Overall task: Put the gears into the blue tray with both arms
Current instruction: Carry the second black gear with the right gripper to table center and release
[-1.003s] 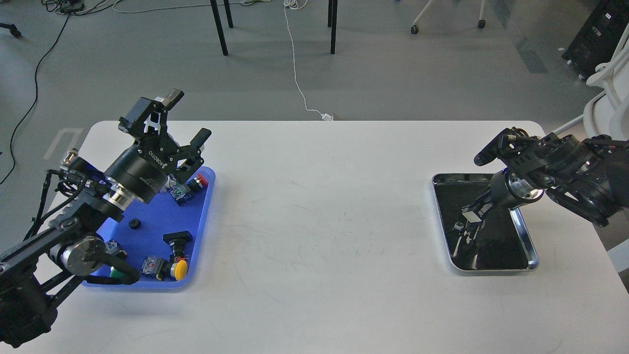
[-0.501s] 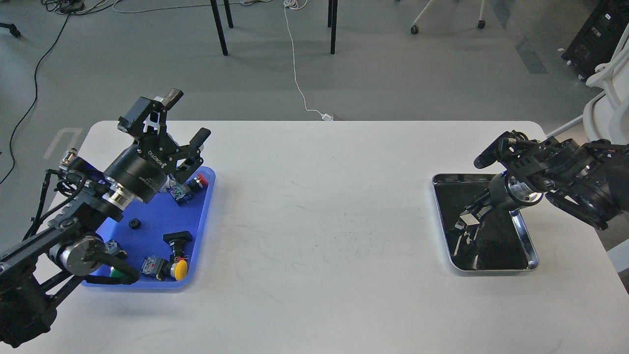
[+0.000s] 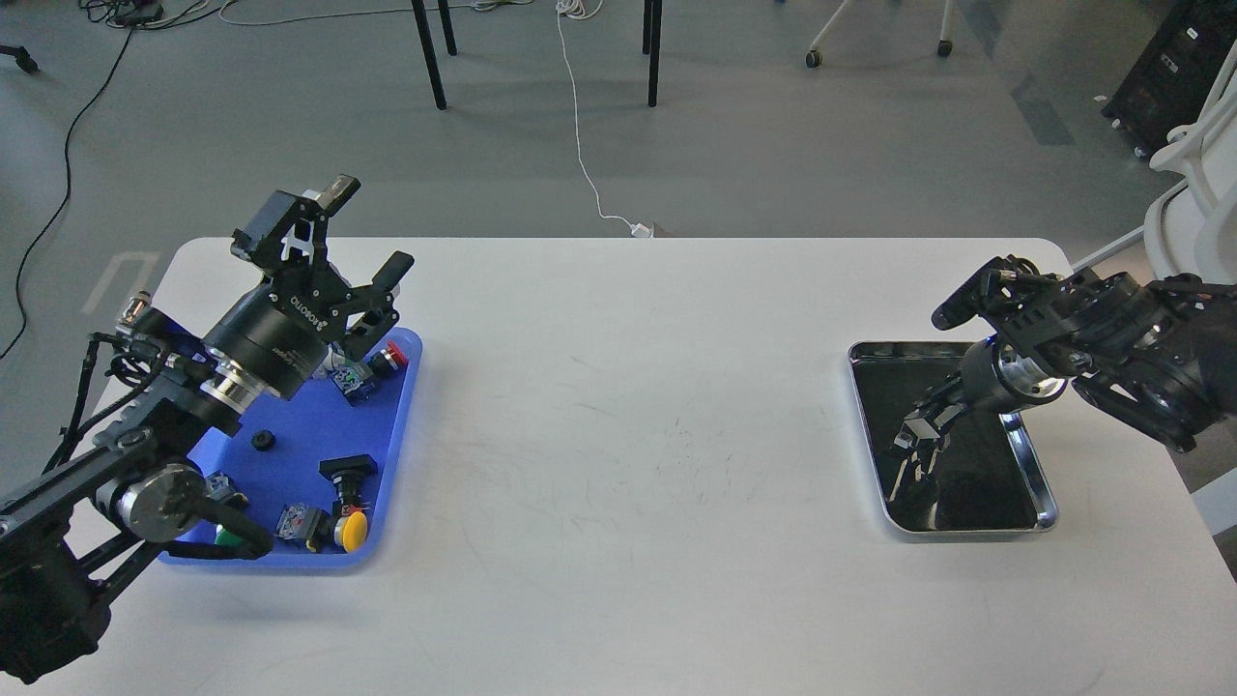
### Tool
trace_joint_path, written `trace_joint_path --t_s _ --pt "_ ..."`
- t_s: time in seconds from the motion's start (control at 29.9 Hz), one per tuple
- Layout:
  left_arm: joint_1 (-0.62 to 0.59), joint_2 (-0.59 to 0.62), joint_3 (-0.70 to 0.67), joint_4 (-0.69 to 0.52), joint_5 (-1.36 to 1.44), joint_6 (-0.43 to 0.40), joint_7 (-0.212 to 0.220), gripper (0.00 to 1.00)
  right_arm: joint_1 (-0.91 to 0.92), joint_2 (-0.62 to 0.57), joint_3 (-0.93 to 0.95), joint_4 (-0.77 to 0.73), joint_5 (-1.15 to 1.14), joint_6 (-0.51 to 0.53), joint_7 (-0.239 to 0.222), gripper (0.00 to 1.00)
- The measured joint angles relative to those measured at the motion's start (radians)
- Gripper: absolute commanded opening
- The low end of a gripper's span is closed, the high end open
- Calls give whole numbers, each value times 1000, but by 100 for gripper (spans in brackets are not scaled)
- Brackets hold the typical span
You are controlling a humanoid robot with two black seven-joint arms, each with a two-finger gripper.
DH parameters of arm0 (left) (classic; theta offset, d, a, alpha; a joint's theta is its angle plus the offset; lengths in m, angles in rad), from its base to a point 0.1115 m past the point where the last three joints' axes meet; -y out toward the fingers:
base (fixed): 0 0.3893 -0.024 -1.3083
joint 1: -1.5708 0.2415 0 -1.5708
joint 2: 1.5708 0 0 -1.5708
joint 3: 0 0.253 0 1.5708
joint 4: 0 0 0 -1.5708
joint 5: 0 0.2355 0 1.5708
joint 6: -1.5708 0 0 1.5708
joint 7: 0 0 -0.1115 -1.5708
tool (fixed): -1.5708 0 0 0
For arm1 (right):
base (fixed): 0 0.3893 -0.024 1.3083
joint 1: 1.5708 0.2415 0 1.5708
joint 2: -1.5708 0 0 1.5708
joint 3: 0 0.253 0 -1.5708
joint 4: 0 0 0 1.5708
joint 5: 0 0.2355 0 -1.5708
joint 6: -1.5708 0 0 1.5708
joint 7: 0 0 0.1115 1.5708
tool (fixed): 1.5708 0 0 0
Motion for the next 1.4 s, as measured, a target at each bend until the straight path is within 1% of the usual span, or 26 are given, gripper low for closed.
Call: trace_joint_path --t_s 0.2,0.4,0.64,0.8,0.87,0.97,1.1,1.27,1.4 --pt "0 1 0 0 1 0 0 98 12 -17 25 38 9 0 3 19" --pt "0 1 0 0 3 0 0 98 45 -68 42 85 8 0 1 19" --pt "0 0 0 0 3 0 0 98 115 -160 91 203 12 6 0 20" --pt "0 -1 0 0 3 0 0 98 184 -169 97 283 87 13 0 20" --pt "0 -2 0 0 4 -2 0 98 205 -143 97 293 118 15 0 20" --pt "0 -2 -1 0 4 -3 0 98 227 -66 97 294 163 15 0 20" --pt "1 1 -14 0 4 -3 0 98 232 82 92 270 219 7 1 21" --pt "35 4 -44 -3 3 -5 0 98 209 270 70 197 253 -3 1 21" --pt "62 5 -63 -6 3 -5 0 98 173 386 19 139 261 -55 1 21"
